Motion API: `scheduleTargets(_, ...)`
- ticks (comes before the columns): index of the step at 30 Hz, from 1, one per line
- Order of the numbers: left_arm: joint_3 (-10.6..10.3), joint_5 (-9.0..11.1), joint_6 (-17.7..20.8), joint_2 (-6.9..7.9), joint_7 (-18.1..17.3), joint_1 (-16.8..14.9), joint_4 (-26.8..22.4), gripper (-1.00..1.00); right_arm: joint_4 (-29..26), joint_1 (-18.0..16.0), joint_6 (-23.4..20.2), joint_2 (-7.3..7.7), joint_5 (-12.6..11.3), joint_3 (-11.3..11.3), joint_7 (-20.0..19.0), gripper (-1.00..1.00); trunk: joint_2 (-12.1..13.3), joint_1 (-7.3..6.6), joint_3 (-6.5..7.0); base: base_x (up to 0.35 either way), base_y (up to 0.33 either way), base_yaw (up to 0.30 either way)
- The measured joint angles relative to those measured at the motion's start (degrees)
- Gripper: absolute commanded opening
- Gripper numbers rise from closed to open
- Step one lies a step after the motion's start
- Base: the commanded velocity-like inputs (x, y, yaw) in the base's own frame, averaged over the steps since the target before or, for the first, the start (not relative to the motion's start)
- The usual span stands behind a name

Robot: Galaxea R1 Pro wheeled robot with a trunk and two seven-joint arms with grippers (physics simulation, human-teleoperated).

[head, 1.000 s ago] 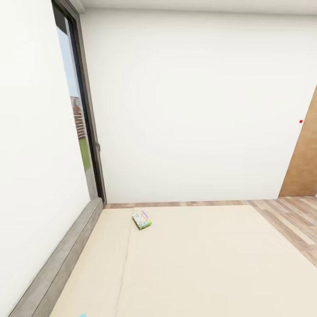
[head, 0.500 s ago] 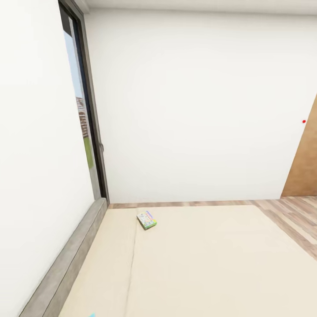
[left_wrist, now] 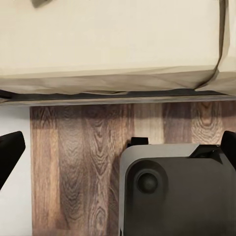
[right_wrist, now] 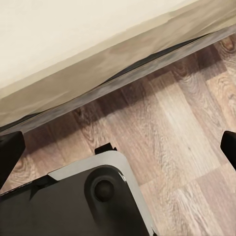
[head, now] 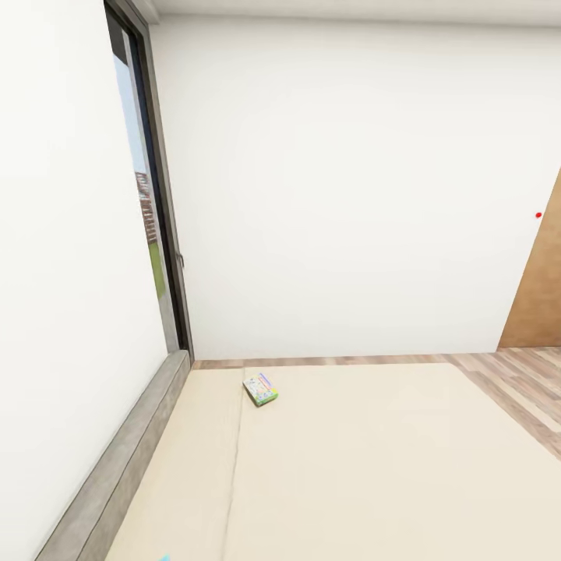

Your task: Put all the toys in the child's room - the three board games (two on the bed and one on the table), the two jigsaw puzzles on the table, and the tennis ball on the table - inside the toy box on the table in the child's room.

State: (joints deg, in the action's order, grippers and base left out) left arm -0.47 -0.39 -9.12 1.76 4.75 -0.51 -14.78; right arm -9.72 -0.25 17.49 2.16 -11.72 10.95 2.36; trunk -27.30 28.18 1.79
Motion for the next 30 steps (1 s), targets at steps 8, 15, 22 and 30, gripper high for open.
scheduleTargets(8,0.1,0.1,0.0,0.01,0.0,0.0,0.0,1.0,0.0,0.0,0.2,-0.03,0.0,0.0,-0.1,1.0,0.0,0.0,0.0,0.0,0.0,0.0)
scheduleTargets(15,0.7,0.2,0.1,0.2,0.0,0.0,-0.2,1.0,-0.5,0.0,0.3,0.01,0.2,-0.1,-0.3,1.0,0.0,0.0,0.0,0.0,0.0,0.0)
scheduleTargets(22,0.9,0.6,1.8,1.3,-1.2,0.0,-3.5,1.0,-0.7,0.0,0.0,0.03,0.3,0.0,-0.4,1.0,0.0,0.0,0.0,0.0,0.0,0.0)
scheduleTargets(30,1.9,0.8,18.8,1.85,-8.3,-0.1,-18.2,1.0,-1.9,-0.2,-0.5,-0.12,0.2,0.1,-0.5,1.0,0.0,0.0,0.01,0.0,0.0,0.0)
